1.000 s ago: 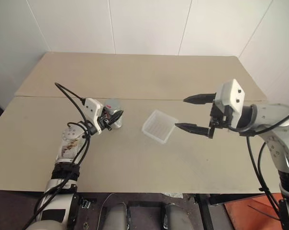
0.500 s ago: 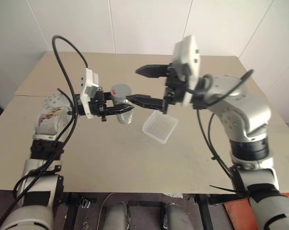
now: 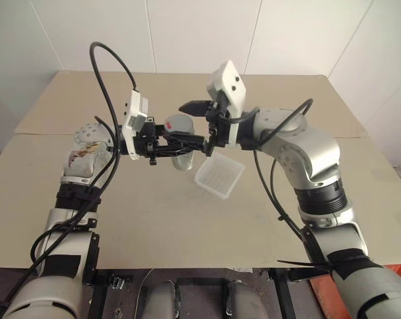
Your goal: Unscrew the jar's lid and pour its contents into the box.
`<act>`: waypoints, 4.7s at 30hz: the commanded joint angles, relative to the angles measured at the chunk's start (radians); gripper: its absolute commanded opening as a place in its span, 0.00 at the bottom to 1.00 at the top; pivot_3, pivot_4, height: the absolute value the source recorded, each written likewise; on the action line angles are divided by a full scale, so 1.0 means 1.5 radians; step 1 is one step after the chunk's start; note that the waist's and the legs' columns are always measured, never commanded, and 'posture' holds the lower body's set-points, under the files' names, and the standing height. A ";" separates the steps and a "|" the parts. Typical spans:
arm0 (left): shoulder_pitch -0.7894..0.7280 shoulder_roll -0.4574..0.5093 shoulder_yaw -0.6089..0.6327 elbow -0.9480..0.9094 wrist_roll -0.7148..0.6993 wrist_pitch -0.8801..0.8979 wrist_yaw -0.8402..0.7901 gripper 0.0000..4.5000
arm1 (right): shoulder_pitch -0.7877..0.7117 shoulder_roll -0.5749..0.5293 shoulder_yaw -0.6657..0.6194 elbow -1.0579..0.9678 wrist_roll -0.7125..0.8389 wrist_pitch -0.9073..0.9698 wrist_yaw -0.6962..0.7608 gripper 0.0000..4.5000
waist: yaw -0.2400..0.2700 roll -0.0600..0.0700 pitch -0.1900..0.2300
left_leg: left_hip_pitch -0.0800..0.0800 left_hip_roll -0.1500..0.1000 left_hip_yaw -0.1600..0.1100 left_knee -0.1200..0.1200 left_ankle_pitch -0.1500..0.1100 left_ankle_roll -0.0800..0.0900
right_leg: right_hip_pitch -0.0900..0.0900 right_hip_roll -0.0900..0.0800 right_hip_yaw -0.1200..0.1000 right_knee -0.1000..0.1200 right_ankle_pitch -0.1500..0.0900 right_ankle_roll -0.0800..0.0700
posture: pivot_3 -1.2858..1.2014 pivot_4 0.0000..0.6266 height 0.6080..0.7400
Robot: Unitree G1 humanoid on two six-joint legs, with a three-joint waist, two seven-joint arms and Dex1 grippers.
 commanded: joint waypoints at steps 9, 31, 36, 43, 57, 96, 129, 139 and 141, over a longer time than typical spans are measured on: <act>-0.021 0.028 0.010 -0.072 -0.077 0.033 -0.128 0.44 | -0.057 -0.008 -0.033 0.139 0.092 -0.164 0.381 0.62 | -0.001 0.000 0.000 | 0.000 0.000 0.000 0.000 0.000 0.000 | 0.000 0.000 0.000 0.000 0.000 0.000 | 0.52 0.24 1.00; 0.013 0.096 0.018 -0.021 -0.064 0.015 -0.075 0.44 | -0.020 -0.070 -0.065 0.197 0.065 -0.277 0.372 0.99 | 0.010 0.001 0.001 | -0.003 0.000 0.000 0.000 0.001 -0.002 | -0.003 0.001 0.000 0.001 0.000 0.000 | 0.52 0.24 1.00; -0.001 0.073 0.026 0.028 -0.033 -0.015 -0.041 0.44 | 0.041 -0.065 -0.063 0.017 0.041 -0.170 0.185 0.99 | -0.002 0.001 0.001 | -0.004 0.001 0.001 -0.001 0.001 -0.003 | -0.005 0.001 0.000 0.002 0.000 0.000 | 0.52 0.24 1.00; -0.007 0.028 0.016 0.035 -0.014 -0.032 -0.028 0.44 | 0.002 0.023 -0.009 -0.034 -0.013 -0.075 0.023 0.99 | -0.001 0.001 0.001 | -0.004 0.000 0.001 0.000 0.001 -0.002 | -0.005 0.001 0.000 0.002 0.000 0.000 | 0.52 0.24 1.00; 0.010 0.036 0.034 0.000 -0.017 -0.027 -0.034 0.44 | -0.035 0.061 -0.006 0.085 -0.081 -0.098 -0.016 0.99 | -0.002 0.001 0.001 | -0.005 0.000 0.000 0.000 0.001 -0.002 | -0.005 0.001 0.000 0.002 0.001 0.000 | 0.52 0.24 1.00; -0.013 -0.006 0.032 0.045 0.006 -0.057 -0.024 0.44 | -0.055 0.088 0.018 0.053 -0.085 -0.071 -0.050 0.99 | -0.001 0.001 0.001 | -0.005 0.000 0.000 0.000 0.001 -0.002 | -0.005 0.001 0.000 0.002 0.001 0.000 | 0.52 0.24 1.00; 0.039 0.057 0.059 -0.020 -0.018 -0.017 -0.031 0.44 | 0.007 -0.050 -0.080 0.011 -0.035 -0.082 0.024 0.99 | -0.003 0.001 0.001 | -0.005 0.000 0.000 0.000 0.001 -0.001 | -0.005 0.001 0.000 0.001 0.001 0.000 | 0.52 0.24 1.00; 0.018 0.001 0.038 0.003 -0.008 -0.027 -0.016 0.44 | -0.032 0.042 -0.028 -0.027 -0.006 -0.050 0.011 0.99 | -0.002 0.001 0.001 | -0.005 0.000 0.000 0.000 0.001 -0.001 | -0.005 0.001 0.000 0.002 0.001 0.001 | 0.52 0.24 1.00; 0.010 -0.004 0.036 0.009 -0.009 -0.028 -0.020 0.44 | -0.044 0.062 -0.018 -0.004 -0.012 -0.053 0.007 0.99 | -0.002 0.001 0.001 | -0.005 0.000 0.000 0.000 0.001 -0.001 | -0.005 0.001 0.000 0.002 0.001 0.000 | 0.52 0.24 1.00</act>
